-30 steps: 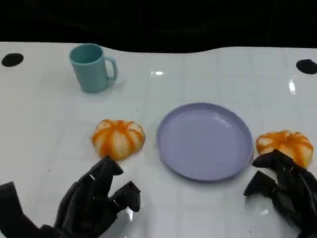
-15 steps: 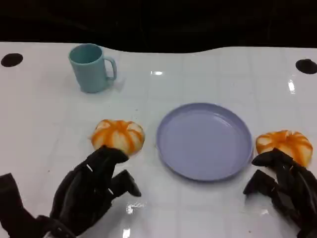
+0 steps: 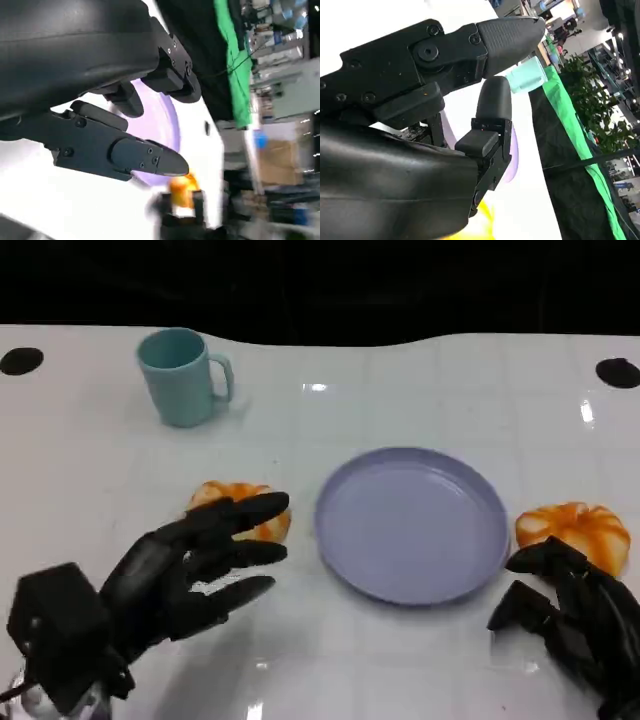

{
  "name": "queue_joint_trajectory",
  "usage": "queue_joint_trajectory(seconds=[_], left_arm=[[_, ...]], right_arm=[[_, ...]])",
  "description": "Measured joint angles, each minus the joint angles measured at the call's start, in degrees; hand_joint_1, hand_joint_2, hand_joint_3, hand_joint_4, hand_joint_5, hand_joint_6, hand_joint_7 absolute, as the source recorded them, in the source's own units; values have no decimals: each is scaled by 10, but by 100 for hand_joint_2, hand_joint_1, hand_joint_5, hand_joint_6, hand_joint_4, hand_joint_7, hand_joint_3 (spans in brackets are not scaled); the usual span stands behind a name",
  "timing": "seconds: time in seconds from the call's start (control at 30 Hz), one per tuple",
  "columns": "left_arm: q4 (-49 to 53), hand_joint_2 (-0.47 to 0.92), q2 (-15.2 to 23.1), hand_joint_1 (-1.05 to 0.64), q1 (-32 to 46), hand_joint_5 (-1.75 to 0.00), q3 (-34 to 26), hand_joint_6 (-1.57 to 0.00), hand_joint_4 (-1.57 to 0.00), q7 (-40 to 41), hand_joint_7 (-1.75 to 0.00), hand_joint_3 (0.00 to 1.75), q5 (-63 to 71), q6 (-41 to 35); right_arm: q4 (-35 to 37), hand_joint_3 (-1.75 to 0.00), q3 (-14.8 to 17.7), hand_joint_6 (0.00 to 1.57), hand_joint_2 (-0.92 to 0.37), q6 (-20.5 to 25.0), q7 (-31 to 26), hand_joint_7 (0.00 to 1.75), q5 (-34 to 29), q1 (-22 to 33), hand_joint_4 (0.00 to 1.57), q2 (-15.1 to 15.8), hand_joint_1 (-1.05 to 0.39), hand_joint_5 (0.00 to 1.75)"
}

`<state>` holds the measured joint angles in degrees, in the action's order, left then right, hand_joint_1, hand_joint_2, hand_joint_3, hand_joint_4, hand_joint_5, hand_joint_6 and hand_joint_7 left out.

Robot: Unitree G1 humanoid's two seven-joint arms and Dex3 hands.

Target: Grasp the bread from the table and place it into the plate.

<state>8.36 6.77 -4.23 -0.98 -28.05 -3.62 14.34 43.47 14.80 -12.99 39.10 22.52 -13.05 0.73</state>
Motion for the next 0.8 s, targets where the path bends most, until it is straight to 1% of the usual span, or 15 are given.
queue_joint_trajectory(seconds=[0.1, 0.17, 0.23, 0.33, 0.37, 0.5, 0.57, 0.6, 0.67, 0.8], left_arm=[[-3, 92, 24, -53, -12, -45, 12, -38, -19, 40, 0, 2, 70, 44], [-4, 91, 39, -53, -22, -42, 19, -35, -14, 63, 0, 1, 109, 69], [-9, 89, 56, -52, -31, -40, 29, -34, -9, 82, 0, 0, 155, 75], [-30, 89, 79, -52, -40, -40, 45, -35, -7, 103, -1, 0, 219, 65], [-35, 85, 83, -52, -42, -38, 49, -35, -4, 108, 0, 0, 229, 62], [-57, 82, 98, -51, -53, -33, 78, -32, 0, 147, 0, 0, 339, 25], [-68, 82, 106, -48, -62, -28, 92, -28, 0, 161, 0, 0, 392, 2], [-74, 82, 109, -48, -66, -27, 99, -28, 0, 164, 0, 0, 411, -11], [-82, 83, 111, -47, -72, -18, 111, -22, 0, 166, 0, 1, 440, -35], [-96, 83, 118, -46, -95, -13, 149, -19, 0, 155, 0, 0, 520, -101]], right_arm=[[-1, -21, 0, 60, -92, 1, 0, 123, 0, 0, 63, 0, -52, 158], [-1, -22, -1, 58, -92, 1, 1, 124, -1, 0, 62, 0, -52, 159], [0, -22, 0, 58, -92, 2, 8, 125, 1, 0, 62, 0, -52, 158], [2, -21, 1, 58, -92, 3, 13, 125, 6, -1, 62, 0, -53, 157], [3, -21, 1, 58, -92, 3, 13, 125, 6, -1, 63, 0, -53, 157], [7, -17, 2, 62, -92, 3, 16, 121, 8, -3, 65, 1, -53, 155], [9, -16, 3, 62, -92, 3, 16, 119, 9, -4, 65, 1, -52, 155], [10, -16, 4, 63, -92, 4, 17, 119, 10, -4, 65, 1, -52, 155], [11, -18, 5, 63, -92, 7, 19, 119, 15, -6, 66, 1, -52, 156], [12, -20, 5, 62, -92, 7, 21, 121, 17, -7, 65, 2, -53, 157]])
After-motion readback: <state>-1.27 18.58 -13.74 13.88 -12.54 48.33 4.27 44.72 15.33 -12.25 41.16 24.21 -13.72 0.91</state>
